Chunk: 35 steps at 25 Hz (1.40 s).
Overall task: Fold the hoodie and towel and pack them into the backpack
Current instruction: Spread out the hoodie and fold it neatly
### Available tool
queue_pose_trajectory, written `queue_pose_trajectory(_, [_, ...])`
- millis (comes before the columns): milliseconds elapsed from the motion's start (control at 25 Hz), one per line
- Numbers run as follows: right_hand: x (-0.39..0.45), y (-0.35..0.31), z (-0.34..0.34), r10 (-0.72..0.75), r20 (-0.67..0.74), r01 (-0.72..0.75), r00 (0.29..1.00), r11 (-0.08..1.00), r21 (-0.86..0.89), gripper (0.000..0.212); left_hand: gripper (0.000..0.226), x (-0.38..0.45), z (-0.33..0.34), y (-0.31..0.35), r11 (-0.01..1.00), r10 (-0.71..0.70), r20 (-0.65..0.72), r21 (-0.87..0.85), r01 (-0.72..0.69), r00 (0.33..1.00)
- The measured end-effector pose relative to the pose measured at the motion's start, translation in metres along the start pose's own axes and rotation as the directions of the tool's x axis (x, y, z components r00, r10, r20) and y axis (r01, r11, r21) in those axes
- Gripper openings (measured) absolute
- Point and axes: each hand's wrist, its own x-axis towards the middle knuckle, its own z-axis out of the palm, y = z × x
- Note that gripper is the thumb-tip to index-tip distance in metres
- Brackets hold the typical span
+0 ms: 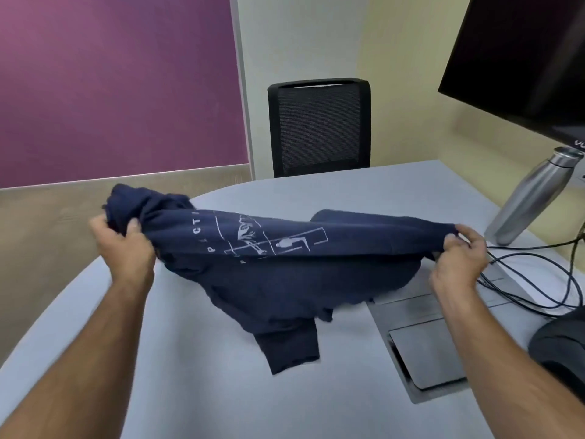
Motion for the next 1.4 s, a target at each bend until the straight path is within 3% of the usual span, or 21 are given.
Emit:
queue_pose_trajectory(80, [-0.017,0.008,-0.026,0.060,-0.046,-0.062,0.997,0.996,-0.059,0.034,0.033,-0.012,-0.019,-0.025,0.988,-0.150,-0.023,0.037,0.151,0.988])
queue_pose_trajectory(120, [-0.026,0.015,-0.045,0.071,-0.061,-0.080,0.996,0.983,-0.163,0.029,0.038,-0.020,-0.030,-0.040,0.952,-0.228,-0.022,0.202,0.228,0.973])
queue_pose_trajectory(160, [-0.033,0.022,-0.066,0.052,-0.053,-0.068,0.997,0.934,-0.350,0.024,0.050,-0.031,-0.043,-0.054,0.849,-0.318,0.010,0.448,0.280,0.948])
queue_pose_trajectory(200, [-0.038,0.031,-0.090,0.022,0.009,-0.013,1.000,0.816,-0.578,0.020,0.066,-0.042,-0.057,-0.068,0.685,-0.423,0.064,0.676,0.272,0.904])
queue_pose_trajectory(240, [-0.043,0.037,-0.111,0.023,0.106,0.069,0.994,0.615,-0.785,0.019,0.081,-0.054,-0.069,-0.077,0.508,-0.504,0.093,0.836,0.208,0.859])
queue_pose_trajectory(280, [-0.047,0.043,-0.127,0.054,0.197,0.163,0.979,0.378,-0.911,0.016,0.090,-0.061,-0.077,-0.083,0.389,-0.529,0.095,0.911,0.141,0.844])
queue_pose_trajectory(320, [-0.048,0.048,-0.136,0.077,0.258,0.239,0.963,0.195,-0.951,0.015,0.092,-0.066,-0.080,-0.081,0.342,-0.483,0.097,0.936,0.085,0.870])
queue_pose_trajectory(360, [-0.046,0.050,-0.137,0.059,0.311,0.304,0.949,0.098,-0.948,0.017,0.090,-0.066,-0.077,-0.079,0.340,-0.383,0.114,0.940,0.025,0.917])
queue_pose_trajectory(440, [-0.039,0.053,-0.119,-0.039,0.447,0.449,0.894,0.066,-0.891,0.022,0.077,-0.055,-0.063,-0.076,0.364,-0.101,0.335,0.889,-0.278,0.937])
queue_pose_trajectory(520, [-0.032,0.058,-0.087,-0.120,0.656,0.658,0.745,-0.033,-0.752,0.013,0.066,-0.046,-0.041,-0.080,0.435,0.021,0.615,0.704,-0.561,0.788])
queue_pose_trajectory(600, [-0.026,0.071,-0.046,-0.008,0.805,0.792,0.593,-0.180,-0.584,0.031,0.072,-0.046,-0.015,-0.087,0.593,-0.153,0.774,0.570,-0.570,0.615])
queue_pose_trajectory(680, [-0.025,0.085,-0.004,0.158,0.849,0.856,0.505,-0.216,-0.469,0.057,0.083,-0.047,0.008,-0.100,0.607,-0.328,0.811,0.574,-0.550,0.485])
queue_pose_trajectory(720, [-0.026,0.091,0.016,0.211,0.850,0.871,0.482,-0.220,-0.440,0.066,0.085,-0.047,0.019,-0.104,0.571,-0.347,0.814,0.577,-0.584,0.465])
queue_pose_trajectory(800, [-0.028,0.103,0.050,0.279,0.848,0.886,0.451,-0.253,-0.388,0.079,0.076,-0.042,0.035,-0.110,0.523,-0.296,0.820,0.568,-0.636,0.489])
queue_pose_trajectory(920, [-0.023,0.111,0.084,0.390,0.831,0.908,0.397,-0.297,-0.295,0.081,0.051,-0.033,0.044,-0.115,0.571,-0.312,0.815,0.571,-0.590,0.488])
queue_pose_trajectory(1000, [-0.015,0.114,0.094,0.413,0.826,0.914,0.384,-0.298,-0.276,0.073,0.034,-0.025,0.046,-0.119,0.521,-0.360,0.793,0.607,-0.600,0.491])
queue_pose_trajectory(1080, [-0.007,0.116,0.096,0.393,0.861,0.920,0.323,-0.345,-0.187,0.040,0.027,-0.018,0.047,-0.122,0.442,-0.385,0.786,0.617,-0.652,0.483])
queue_pose_trajectory(1120, [-0.006,0.113,0.095,0.414,0.847,0.922,0.332,-0.332,-0.199,0.023,0.020,-0.016,0.048,-0.122,0.414,-0.389,0.796,0.600,-0.684,0.463])
queue_pose_trajectory(1200, [-0.010,0.106,0.092,0.469,0.804,0.926,0.365,-0.269,-0.263,0.014,0.006,-0.018,0.050,-0.121,0.351,-0.353,0.827,0.551,-0.758,0.437])
queue_pose_trajectory(1240, [-0.011,0.101,0.090,0.452,0.807,0.920,0.381,-0.270,-0.283,0.017,0.004,-0.020,0.051,-0.118,0.324,-0.297,0.837,0.542,-0.776,0.460])
queue_pose_trajectory(1400, [-0.008,0.047,0.091,0.161,0.866,0.859,0.474,-0.301,-0.415,0.024,0.015,-0.020,0.050,-0.084,0.214,0.127,0.719,0.652,-0.727,0.683])
